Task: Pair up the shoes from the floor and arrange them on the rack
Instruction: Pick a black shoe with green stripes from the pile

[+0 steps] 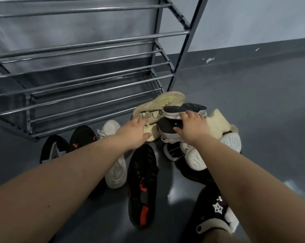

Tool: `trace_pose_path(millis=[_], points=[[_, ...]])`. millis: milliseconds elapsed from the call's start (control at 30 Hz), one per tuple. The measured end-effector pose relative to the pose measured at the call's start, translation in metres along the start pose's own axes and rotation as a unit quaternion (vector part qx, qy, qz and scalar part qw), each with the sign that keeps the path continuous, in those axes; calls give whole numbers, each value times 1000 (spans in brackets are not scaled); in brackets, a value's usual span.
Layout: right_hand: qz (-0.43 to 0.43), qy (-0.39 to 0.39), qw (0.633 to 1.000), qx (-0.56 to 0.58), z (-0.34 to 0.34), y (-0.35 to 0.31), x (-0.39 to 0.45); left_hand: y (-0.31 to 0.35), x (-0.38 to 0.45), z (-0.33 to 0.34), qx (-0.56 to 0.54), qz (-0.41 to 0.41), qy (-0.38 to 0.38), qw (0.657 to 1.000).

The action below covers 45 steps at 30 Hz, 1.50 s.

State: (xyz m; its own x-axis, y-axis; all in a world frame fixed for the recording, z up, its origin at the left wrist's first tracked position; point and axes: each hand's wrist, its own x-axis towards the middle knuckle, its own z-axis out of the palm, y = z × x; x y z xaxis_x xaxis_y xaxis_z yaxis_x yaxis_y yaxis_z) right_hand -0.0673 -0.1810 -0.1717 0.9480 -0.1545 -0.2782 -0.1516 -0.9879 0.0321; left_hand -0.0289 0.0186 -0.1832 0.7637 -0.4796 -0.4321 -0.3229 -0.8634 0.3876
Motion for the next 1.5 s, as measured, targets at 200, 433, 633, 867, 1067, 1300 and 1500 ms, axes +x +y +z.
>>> trace_pose_path(millis=[200, 433, 633, 867, 1067, 1300, 1500], points=[[4, -7, 999, 37, -1, 17, 26, 17, 46, 0, -54, 1, 4, 999], [27, -33, 996, 82, 5, 34, 53, 35, 95, 6, -178, -29, 4, 984], [24, -54, 995, 84, 12, 37, 71, 45, 118, 14, -273, -19, -27, 961], [18, -65, 992, 106, 3, 35, 85, 42, 126, 15, -370, -33, 36, 928], [34, -17, 987, 154, -23, 37, 76, 51, 116, -12, -396, -6, 74, 915], [20, 69, 970, 234, -65, 21, 39, 52, 66, -38, -454, 45, 81, 886], [-14, 107, 931, 348, -100, -10, 1, 43, 9, -82, -381, 98, 154, 907]])
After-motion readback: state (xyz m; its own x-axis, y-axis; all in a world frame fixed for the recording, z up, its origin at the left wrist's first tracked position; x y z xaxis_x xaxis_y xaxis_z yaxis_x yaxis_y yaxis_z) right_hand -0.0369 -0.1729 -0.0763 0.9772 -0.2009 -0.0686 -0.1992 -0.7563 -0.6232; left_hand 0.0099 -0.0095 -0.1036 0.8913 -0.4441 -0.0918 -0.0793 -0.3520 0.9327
